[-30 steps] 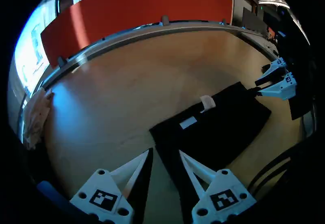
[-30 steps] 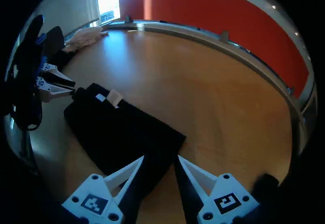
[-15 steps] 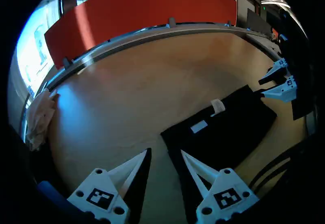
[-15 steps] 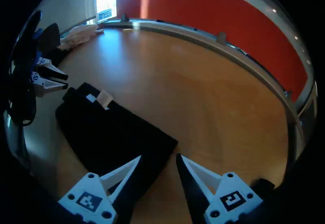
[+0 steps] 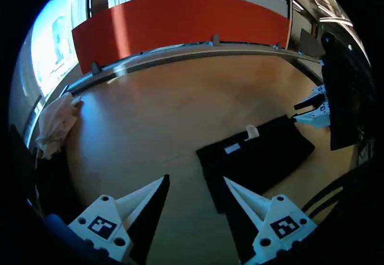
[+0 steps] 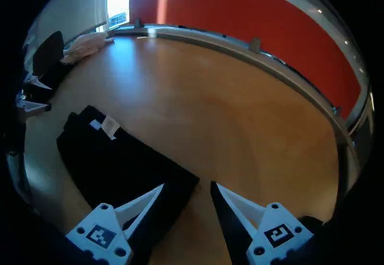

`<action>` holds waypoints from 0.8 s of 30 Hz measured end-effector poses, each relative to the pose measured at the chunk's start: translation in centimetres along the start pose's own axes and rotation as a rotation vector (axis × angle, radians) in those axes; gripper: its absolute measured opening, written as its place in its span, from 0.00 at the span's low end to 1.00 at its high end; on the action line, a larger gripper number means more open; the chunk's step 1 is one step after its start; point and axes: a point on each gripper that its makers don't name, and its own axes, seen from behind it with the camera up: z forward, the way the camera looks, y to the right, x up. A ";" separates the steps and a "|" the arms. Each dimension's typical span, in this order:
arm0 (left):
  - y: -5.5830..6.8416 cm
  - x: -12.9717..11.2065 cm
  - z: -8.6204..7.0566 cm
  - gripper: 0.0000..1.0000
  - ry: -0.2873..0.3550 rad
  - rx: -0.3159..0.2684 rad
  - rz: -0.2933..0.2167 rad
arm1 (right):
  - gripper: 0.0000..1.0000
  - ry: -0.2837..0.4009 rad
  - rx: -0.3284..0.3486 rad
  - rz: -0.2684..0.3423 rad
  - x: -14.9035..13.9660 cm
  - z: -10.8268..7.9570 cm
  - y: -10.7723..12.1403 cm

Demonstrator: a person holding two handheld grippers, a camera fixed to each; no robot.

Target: Fold towel

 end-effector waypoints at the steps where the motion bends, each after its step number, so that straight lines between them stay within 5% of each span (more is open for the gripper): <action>1: 0.0 -0.1 -0.4 0.79 0.002 -0.001 -0.011 | 0.65 0.000 -0.002 0.000 0.1 0.1 0.1; 8: -0.1 -0.8 -3.6 0.94 0.021 0.007 -0.075 | 0.65 -0.005 -0.013 -0.004 0.6 0.9 0.7; 24: -0.5 -3.0 -8.1 0.94 0.021 0.046 -0.147 | 0.65 -0.010 -0.012 -0.028 1.0 1.0 0.8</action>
